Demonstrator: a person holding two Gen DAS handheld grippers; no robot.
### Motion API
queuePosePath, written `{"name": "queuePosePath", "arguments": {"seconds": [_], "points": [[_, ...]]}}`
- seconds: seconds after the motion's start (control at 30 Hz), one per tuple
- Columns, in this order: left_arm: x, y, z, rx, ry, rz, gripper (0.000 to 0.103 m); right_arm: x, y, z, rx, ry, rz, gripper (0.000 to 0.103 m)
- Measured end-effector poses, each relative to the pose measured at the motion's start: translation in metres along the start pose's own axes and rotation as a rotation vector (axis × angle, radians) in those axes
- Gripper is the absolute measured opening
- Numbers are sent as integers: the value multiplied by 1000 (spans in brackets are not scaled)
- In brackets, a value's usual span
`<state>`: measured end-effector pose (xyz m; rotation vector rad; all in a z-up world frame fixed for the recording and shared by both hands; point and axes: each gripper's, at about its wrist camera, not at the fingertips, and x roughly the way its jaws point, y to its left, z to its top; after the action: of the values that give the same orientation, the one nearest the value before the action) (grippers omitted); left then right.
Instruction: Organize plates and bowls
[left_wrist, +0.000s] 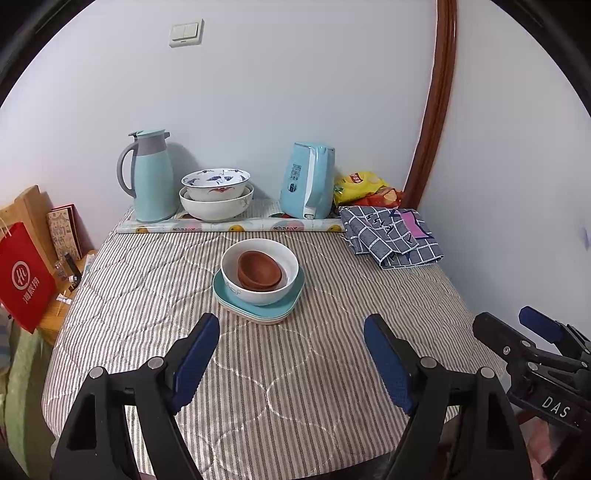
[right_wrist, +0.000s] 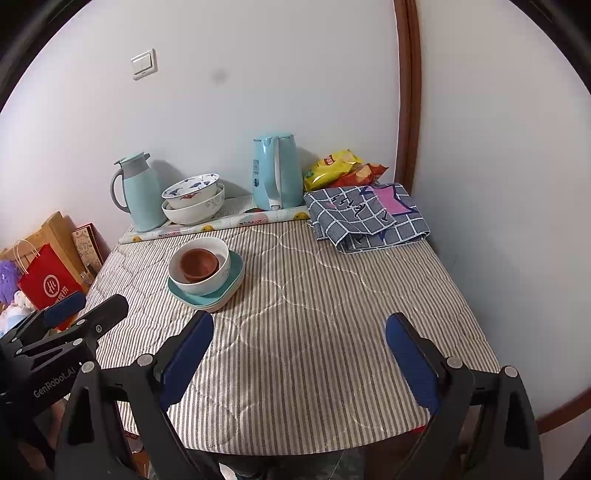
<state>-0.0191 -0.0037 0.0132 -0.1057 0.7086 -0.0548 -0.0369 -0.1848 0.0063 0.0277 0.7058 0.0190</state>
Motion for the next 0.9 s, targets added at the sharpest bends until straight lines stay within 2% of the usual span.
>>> {"name": "queuePosePath", "arguments": {"seconds": [0.9], "points": [[-1,-1,-1,-2,-4,4,80,-1,1,-3,0,-6,-8,93]]}}
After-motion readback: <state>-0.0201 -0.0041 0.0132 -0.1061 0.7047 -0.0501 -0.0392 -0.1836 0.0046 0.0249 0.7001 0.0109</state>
